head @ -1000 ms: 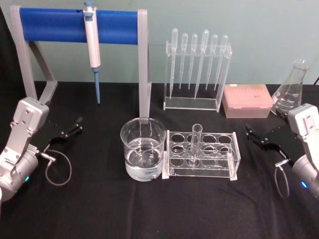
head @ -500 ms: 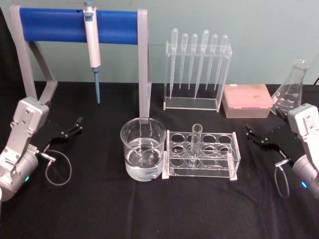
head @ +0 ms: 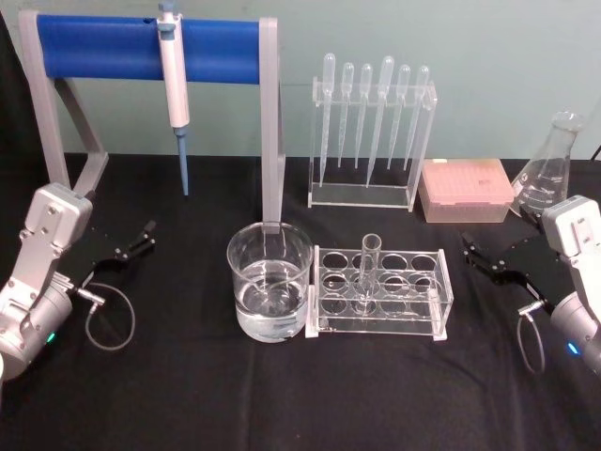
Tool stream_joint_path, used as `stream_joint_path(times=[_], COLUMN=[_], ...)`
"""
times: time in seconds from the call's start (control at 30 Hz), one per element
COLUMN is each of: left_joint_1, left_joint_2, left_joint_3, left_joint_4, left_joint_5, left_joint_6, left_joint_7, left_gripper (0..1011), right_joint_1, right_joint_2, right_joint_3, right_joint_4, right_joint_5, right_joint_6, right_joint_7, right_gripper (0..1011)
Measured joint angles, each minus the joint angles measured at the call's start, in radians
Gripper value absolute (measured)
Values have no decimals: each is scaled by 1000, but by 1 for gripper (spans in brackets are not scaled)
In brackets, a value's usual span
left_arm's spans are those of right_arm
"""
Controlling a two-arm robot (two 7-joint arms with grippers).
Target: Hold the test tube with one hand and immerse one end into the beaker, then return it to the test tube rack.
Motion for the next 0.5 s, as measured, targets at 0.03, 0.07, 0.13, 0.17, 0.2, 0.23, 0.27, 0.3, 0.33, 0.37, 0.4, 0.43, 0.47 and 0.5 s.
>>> stream_joint_path(times=[0.03, 0.07, 0.13, 0.17, 0.2, 0.23, 0.27, 0.3, 0.33, 0.37, 0.4, 0.43, 0.47, 0.5], left_joint_1=[0, 0, 0, 0, 0, 0, 0, 0, 0, 0, 0, 0, 0, 0], left_joint_2=[0, 0, 0, 0, 0, 0, 0, 0, 0, 0, 0, 0, 0, 0], left_joint_3=[0, 0, 0, 0, 0, 0, 0, 0, 0, 0, 0, 0, 0, 0], left_joint_4=[0, 0, 0, 0, 0, 0, 0, 0, 0, 0, 0, 0, 0, 0], left_joint_5=[0, 0, 0, 0, 0, 0, 0, 0, 0, 0, 0, 0, 0, 0], left_joint_6=[0, 0, 0, 0, 0, 0, 0, 0, 0, 0, 0, 0, 0, 0], left_joint_7=[0, 0, 0, 0, 0, 0, 0, 0, 0, 0, 0, 0, 0, 0], left_gripper=[1000, 1000, 1000, 1000, 1000, 1000, 1000, 1000, 1000, 1000, 1000, 1000, 1000, 1000], right_joint_1=[0, -2, -5, -10, -12, -17, -17, -23, -26, -29, -36, -39, -42, -49], right_joint_2=[0, 0, 1, 4, 6, 10, 10, 15, 18, 21, 27, 31, 35, 46], right_joint_3=[0, 2, 7, 16, 20, 29, 29, 39, 44, 48, 57, 63, 68, 80], right_joint_4=[0, -3, -12, -25, -31, -46, -46, -63, -71, -80, -99, -108, -118, -140], right_joint_5=[0, -4, -10, -9, -8, -2, -2, 5, 8, 11, 20, 26, 32, 49], right_joint_6=[0, -3, -11, -17, -19, -22, -22, -22, -22, -22, -21, -20, -18, -14], right_joint_7=[0, 0, 0, 8, 11, 21, 21, 30, 34, 39, 50, 57, 65, 86], right_gripper=[1004, 1004, 1004, 1004, 1004, 1004, 1004, 1004, 1004, 1004, 1004, 1004, 1004, 1004])
